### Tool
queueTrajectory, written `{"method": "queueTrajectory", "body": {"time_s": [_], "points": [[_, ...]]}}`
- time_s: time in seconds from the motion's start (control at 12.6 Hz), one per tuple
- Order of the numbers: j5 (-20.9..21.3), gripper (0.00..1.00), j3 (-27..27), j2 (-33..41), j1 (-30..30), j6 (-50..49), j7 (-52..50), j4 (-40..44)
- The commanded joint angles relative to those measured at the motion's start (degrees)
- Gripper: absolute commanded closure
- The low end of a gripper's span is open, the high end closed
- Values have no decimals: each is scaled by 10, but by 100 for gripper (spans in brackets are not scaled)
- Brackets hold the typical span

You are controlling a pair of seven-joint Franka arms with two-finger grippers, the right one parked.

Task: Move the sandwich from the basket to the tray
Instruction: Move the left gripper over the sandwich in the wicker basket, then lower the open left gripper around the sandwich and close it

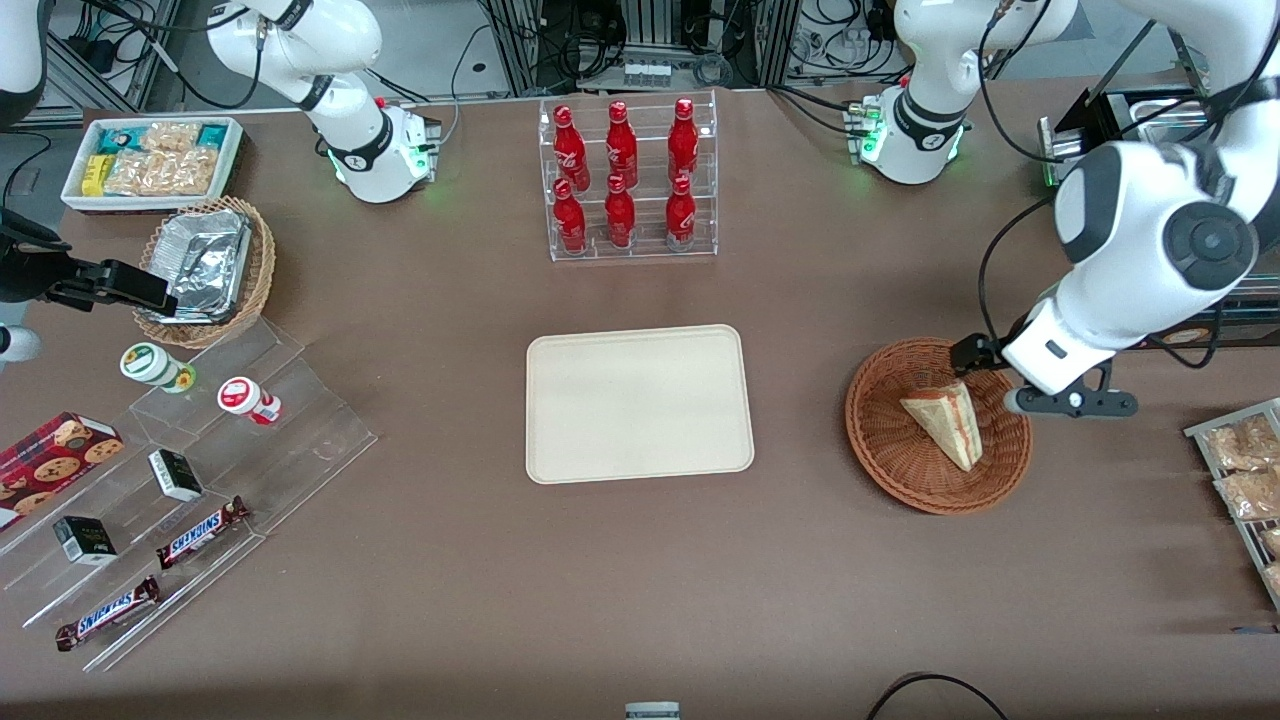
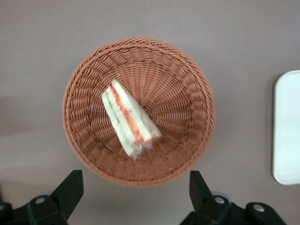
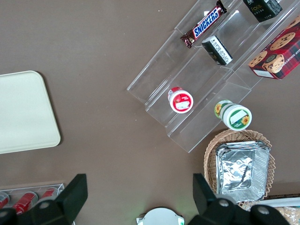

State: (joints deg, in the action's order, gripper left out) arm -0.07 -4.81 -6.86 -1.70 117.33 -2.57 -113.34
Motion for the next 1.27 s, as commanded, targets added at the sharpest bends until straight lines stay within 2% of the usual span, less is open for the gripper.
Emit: {"method": "queueTrajectory", "body": {"time_s": [0.0,0.24,0.72,0.8,1.19], "points": [[8,0,0,-10,8,74,0,-46],[2,0,0,-23,28,95,-13,-58],[-2,0,-1,-45,30,126,-360,-56],[-1,0,-2,-52,28,135,-392,-56],[2,0,-4,-73,22,145,-393,-58]]}}
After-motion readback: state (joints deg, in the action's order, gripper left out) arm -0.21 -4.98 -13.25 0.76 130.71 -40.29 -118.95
